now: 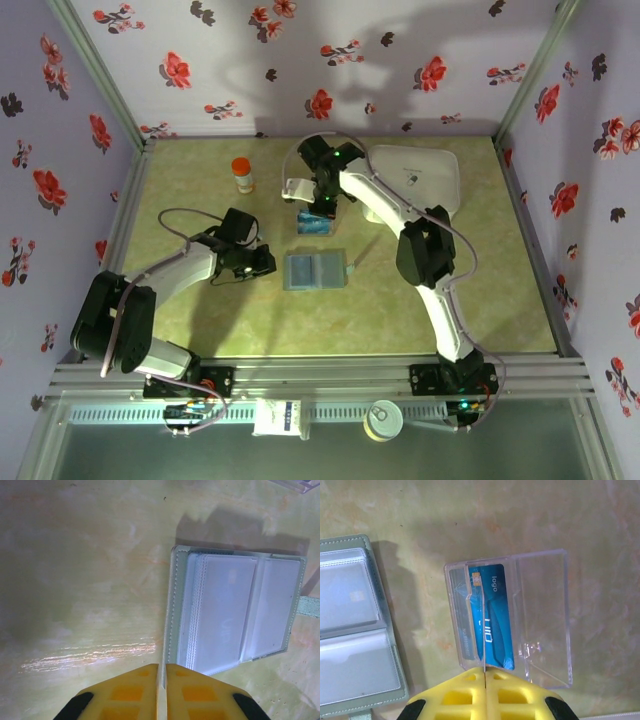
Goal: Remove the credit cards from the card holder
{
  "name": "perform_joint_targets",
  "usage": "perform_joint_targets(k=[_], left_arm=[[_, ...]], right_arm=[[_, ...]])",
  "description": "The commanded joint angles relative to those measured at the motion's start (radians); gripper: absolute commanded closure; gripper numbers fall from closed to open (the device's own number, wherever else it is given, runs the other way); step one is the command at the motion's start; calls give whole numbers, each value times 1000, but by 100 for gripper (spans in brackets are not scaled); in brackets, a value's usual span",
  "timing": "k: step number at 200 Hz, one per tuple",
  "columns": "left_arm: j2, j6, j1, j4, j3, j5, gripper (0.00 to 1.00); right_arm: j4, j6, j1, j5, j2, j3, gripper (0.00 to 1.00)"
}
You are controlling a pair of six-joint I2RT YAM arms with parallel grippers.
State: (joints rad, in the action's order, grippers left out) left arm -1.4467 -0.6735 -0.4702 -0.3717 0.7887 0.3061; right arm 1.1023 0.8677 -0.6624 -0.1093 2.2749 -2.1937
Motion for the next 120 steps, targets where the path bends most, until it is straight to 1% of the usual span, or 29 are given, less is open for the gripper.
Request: perform_joint_targets(k=[1,58,70,91,120], left_arm=[[16,3,13,-17,-8,1,89],[11,-1,18,-14,-18,0,89],[12,-2,19,-16,-16,0,89],[7,1,19,-12,-10,5,89],[-15,13,19,-7,11,37,89]], right_arm=[[44,66,10,-12,39,-53,100],[18,83,12,-21,83,-75,100],[19,80,12,-16,84,-77,94],[12,61,13,7,73,-83,81],[-37,-8,16,21,21,-55,79]])
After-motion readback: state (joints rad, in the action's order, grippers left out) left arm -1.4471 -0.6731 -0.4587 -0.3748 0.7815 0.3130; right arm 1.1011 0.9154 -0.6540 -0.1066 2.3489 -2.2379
